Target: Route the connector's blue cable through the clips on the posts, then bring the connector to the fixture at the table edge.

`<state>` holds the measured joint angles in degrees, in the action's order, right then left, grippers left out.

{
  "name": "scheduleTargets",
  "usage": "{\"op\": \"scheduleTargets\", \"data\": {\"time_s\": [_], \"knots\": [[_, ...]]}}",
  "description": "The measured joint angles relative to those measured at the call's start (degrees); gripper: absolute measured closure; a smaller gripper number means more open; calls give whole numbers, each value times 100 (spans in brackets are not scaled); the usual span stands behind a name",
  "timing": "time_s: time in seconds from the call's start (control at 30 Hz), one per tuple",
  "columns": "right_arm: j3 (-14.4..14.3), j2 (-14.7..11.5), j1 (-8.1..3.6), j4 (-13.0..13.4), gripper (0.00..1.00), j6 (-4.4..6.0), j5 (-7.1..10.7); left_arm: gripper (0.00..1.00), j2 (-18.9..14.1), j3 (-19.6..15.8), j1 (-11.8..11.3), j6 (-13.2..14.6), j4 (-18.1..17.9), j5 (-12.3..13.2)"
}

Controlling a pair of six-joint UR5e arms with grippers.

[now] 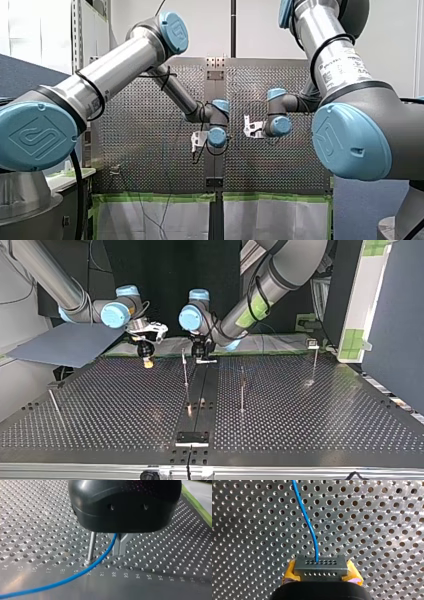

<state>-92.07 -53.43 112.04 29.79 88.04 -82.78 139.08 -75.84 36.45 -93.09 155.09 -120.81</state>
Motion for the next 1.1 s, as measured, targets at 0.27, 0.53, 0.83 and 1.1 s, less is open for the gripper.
{"op": "scheduleTargets", "data": {"time_s": [0.27,0.53,0.83,1.1], "knots": [[111,31,-33,-73,100,2,5,100,25,251,-25,-7,110,-6],[191,88,-57,-107,100,-16,7,100,27,298,-51,-7,140,-4],[413,387,-26,-205,100,-117,9,100,26,300,-88,-7,145,-12],[682,473,-5,-324,100,-142,58,81,25,301,-151,6,135,2]]}}
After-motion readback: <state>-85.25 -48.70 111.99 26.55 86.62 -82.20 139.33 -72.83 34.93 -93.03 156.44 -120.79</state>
